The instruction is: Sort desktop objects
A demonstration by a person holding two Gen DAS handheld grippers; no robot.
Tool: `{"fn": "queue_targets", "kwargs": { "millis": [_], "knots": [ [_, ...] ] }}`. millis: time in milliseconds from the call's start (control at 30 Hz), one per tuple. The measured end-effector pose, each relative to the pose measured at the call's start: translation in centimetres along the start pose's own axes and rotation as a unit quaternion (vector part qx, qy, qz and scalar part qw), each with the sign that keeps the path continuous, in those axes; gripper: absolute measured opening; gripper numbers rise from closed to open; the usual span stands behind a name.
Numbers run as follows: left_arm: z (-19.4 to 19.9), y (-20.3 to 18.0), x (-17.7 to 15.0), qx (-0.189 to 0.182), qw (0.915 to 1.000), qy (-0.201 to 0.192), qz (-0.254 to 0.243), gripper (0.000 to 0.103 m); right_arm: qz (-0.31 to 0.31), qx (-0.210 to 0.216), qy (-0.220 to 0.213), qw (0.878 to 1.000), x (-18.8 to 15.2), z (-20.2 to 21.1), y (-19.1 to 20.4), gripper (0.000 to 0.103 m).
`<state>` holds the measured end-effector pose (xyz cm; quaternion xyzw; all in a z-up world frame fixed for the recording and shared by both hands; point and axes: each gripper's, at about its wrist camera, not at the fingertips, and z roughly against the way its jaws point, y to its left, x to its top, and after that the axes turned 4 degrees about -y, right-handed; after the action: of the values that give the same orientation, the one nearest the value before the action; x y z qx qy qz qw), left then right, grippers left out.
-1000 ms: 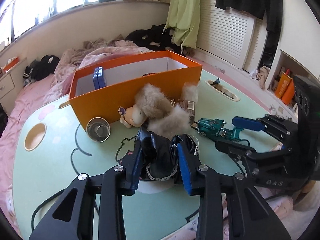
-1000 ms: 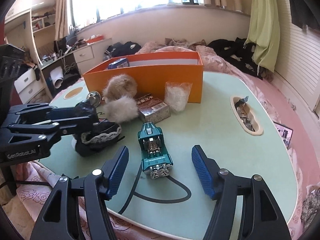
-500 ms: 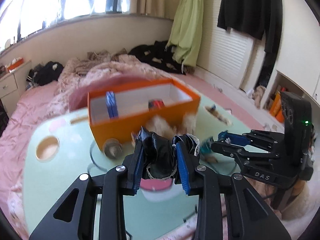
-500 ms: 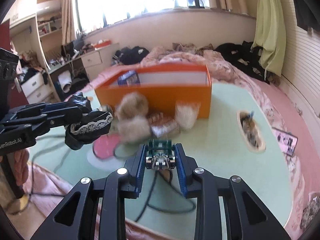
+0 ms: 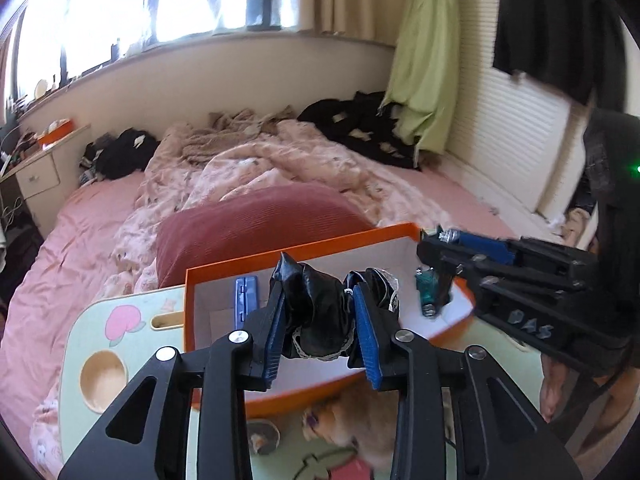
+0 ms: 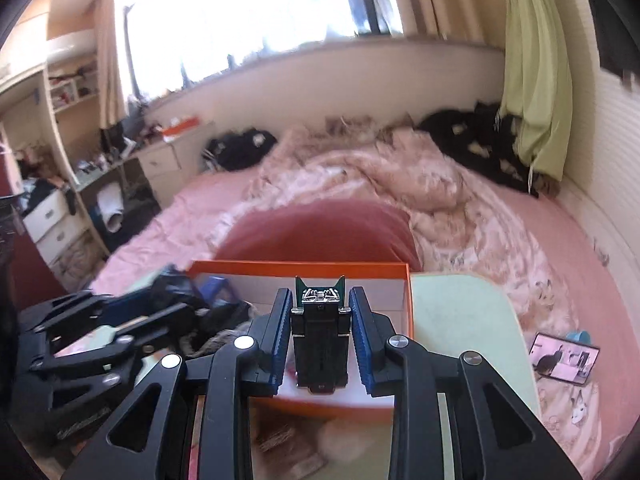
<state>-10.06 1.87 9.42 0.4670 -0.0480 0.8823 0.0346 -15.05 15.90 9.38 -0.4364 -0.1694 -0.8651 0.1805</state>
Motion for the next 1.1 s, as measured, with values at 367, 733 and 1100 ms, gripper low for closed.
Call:
{"fn": "queue_targets", "kwargs": {
  "millis": [367,733,1100],
  "knots": [
    [3.4,-0.3,-2.1,-0.011,0.9997,-0.023,-0.003,0.08,-0.014,0.008,-0.012,1.0,-3.3,3.9,-0.3,0.074],
    [7.8,1.0,-11.6,0.048,0.9987,0.018,0.0,0.08,0.036,-0.027,0.05,0.998,-13.6,6.7,2.4,0.08],
    [4.5,1.7,-13.8,0.041,0.9939,0.1,0.019,0.087,0.062,-0.043,0.057,0.995,-16.3,5.5,2.7,0.103]
  ]
}}
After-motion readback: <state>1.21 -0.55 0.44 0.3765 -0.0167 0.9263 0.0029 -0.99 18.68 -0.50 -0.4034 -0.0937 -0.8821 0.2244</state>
